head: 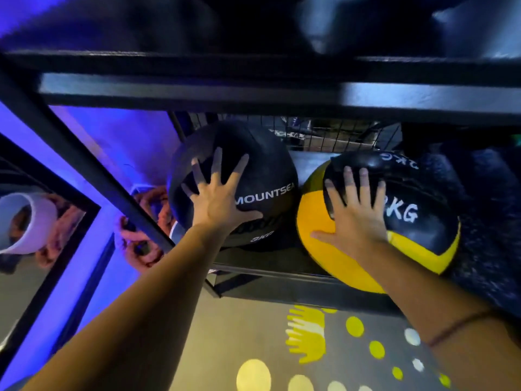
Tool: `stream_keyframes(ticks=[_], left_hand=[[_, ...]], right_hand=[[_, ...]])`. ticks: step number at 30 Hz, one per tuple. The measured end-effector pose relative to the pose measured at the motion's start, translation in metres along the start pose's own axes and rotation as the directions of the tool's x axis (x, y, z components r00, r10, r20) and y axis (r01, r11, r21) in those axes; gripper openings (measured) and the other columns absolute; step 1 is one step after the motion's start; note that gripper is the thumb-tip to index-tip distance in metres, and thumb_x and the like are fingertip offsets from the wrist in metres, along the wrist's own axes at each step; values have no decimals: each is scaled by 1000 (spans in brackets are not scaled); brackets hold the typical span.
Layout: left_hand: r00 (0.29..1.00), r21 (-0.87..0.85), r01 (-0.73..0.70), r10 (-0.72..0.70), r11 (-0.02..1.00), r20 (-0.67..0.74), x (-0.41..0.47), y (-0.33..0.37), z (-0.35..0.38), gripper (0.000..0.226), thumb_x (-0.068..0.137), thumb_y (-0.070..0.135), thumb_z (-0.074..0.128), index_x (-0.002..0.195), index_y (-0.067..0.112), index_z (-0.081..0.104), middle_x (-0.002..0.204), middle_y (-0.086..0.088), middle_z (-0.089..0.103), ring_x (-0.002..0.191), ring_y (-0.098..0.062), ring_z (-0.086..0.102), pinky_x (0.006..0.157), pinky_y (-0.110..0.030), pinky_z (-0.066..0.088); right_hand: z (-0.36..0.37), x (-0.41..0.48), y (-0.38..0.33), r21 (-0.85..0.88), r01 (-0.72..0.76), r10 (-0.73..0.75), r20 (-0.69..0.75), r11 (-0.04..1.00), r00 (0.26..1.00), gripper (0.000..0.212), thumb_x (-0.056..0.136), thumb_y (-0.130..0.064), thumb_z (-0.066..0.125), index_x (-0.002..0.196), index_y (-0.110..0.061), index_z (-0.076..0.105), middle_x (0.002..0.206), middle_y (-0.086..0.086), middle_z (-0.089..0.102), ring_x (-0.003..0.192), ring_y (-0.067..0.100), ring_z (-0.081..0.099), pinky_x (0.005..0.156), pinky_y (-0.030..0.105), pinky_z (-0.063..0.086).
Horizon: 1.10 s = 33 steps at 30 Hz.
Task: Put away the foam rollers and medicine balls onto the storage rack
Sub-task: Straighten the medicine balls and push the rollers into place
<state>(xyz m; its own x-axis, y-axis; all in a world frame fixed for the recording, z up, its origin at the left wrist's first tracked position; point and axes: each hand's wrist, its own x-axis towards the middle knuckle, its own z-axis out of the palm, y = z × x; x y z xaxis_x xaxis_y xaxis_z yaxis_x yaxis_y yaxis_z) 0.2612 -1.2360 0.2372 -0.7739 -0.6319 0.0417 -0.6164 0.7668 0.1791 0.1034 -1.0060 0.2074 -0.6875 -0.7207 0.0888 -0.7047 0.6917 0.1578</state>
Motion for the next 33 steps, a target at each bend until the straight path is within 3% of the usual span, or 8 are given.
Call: stream_keyframes(ticks=[4, 8, 14, 17, 19, 22, 27, 33], left_hand=[[998, -41, 60, -61, 997, -14, -18, -32, -7, 135, 52, 72, 85, 155, 56, -1, 170, 4, -11, 151, -52, -2, 110, -77, 25], [997, 6, 50, -50, 999, -63, -34, -39, -2, 135, 51, 70, 87, 159, 43, 10, 170, -9, 1, 146, -57, 14, 112, -70, 31], [996, 77, -21, 28, 997, -86, -57, -34, 18, 132, 55, 66, 86, 160, 43, 8, 171, -10, -2, 149, -58, 8, 114, -70, 28], [994, 61, -47, 53, 997, -99, -62, -41, 21, 133, 56, 63, 88, 160, 43, 8, 171, -9, -3, 149, -57, 7, 114, -71, 27], [992, 57, -71, 76, 996, -100, -60, -50, 19, 134, 54, 63, 89, 159, 44, 7, 171, -8, -3, 149, -57, 9, 115, -71, 28], [997, -9, -31, 30, 999, -74, -54, -62, 12, 136, 53, 63, 90, 158, 50, 3, 170, -9, -8, 147, -58, 12, 114, -69, 30], [996, -187, 45, -60, 981, -71, -49, -67, 8, 112, 63, 95, 52, 155, 57, 1, 169, -15, -14, 146, -63, 4, 115, -72, 24], [987, -219, 125, -144, 968, -74, -34, -63, 6, 132, 56, 94, 63, 156, 51, -11, 168, -12, -20, 148, -60, -6, 113, -75, 19]], right_hand=[[-23, 48, 16, 18, -13, 9, 195, 1000, 981, 126, 65, -93, 56, 162, -31, 5, 169, 9, -15, 153, 38, -21, 120, 64, -9], [-26, 56, 12, 13, 8, -10, 192, 1000, 981, 124, 66, -91, 58, 162, -29, 8, 170, 5, -10, 153, 37, -19, 121, 62, -10], [-29, 58, -9, -48, 2, 6, 170, 999, 985, 128, 65, -84, 68, 162, -23, 12, 169, 11, -12, 154, 40, -15, 122, 61, -8], [-53, 62, -37, 234, 40, -95, 229, 971, 969, 136, 60, -75, 80, 162, -23, 5, 169, 12, -10, 155, 34, -8, 125, 46, -1], [-61, 70, -65, 695, -167, -94, 321, 700, 942, 110, 68, -71, 78, 156, -31, 25, 158, -2, 35, 145, 20, 34, 118, 29, 22], [-37, 85, -97, 852, -465, 156, 439, 238, 885, 97, 57, -101, 49, 131, -38, 57, 128, -11, 65, 119, 16, 60, 110, 40, 44], [52, 108, -107, 806, -585, 56, 582, 86, 811, 128, 43, -112, 34, 144, -35, 51, 135, -2, 64, 124, 28, 59, 107, 46, 46], [11, 102, -130, 829, -560, 167, 551, 2, 817, 116, 52, -107, 40, 144, -38, 47, 137, -2, 61, 123, 27, 58, 106, 49, 46]])
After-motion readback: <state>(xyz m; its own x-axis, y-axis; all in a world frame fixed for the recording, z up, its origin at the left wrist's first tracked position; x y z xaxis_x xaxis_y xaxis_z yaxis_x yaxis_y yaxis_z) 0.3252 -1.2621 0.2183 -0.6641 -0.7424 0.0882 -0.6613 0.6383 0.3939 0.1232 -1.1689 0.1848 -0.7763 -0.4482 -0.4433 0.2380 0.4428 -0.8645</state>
